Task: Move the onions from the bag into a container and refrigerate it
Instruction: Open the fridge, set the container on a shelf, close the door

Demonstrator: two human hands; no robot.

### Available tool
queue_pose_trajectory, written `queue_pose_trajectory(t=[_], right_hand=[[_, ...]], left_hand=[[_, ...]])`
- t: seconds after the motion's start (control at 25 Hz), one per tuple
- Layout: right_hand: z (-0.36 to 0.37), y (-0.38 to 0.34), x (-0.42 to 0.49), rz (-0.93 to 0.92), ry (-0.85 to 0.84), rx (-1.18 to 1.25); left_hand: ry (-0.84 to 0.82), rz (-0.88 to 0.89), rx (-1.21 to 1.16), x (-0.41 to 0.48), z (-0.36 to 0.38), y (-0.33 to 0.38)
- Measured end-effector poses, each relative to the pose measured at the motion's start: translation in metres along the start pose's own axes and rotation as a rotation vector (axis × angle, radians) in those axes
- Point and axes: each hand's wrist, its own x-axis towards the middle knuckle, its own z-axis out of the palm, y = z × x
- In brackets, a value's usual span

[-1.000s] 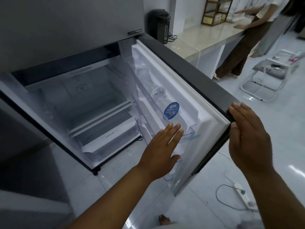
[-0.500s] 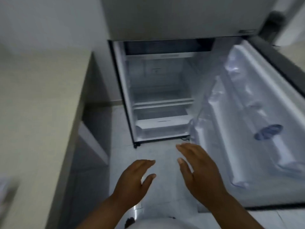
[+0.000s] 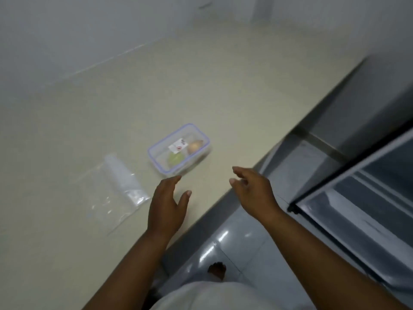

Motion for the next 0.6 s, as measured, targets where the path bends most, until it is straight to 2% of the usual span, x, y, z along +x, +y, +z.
queue_pose_trajectory(t=[0.16, 0.36, 0.48, 0.6], right_hand=[[0.044, -0.028, 0.085, 0.039, -0.048, -0.059], [0.074, -0.038, 0.157, 0.082, -0.088, -0.198], [0.085, -0.035, 0.174, 0.1, -0.14, -0.267], [0.087, -0.029, 0.169, 0.142, -0.111, -0.235]], left_hand=[[0.076, -0.298, -0.042, 0.034, -0.011, -0.042], [0.059, -0.587, -0.13, 0.071, 0.0, -0.066], [0.0, -0.664, -0.231, 0.085, 0.009, -0.068], [-0.011, -0.637, -0.321, 0.087, 0.015, -0.062]])
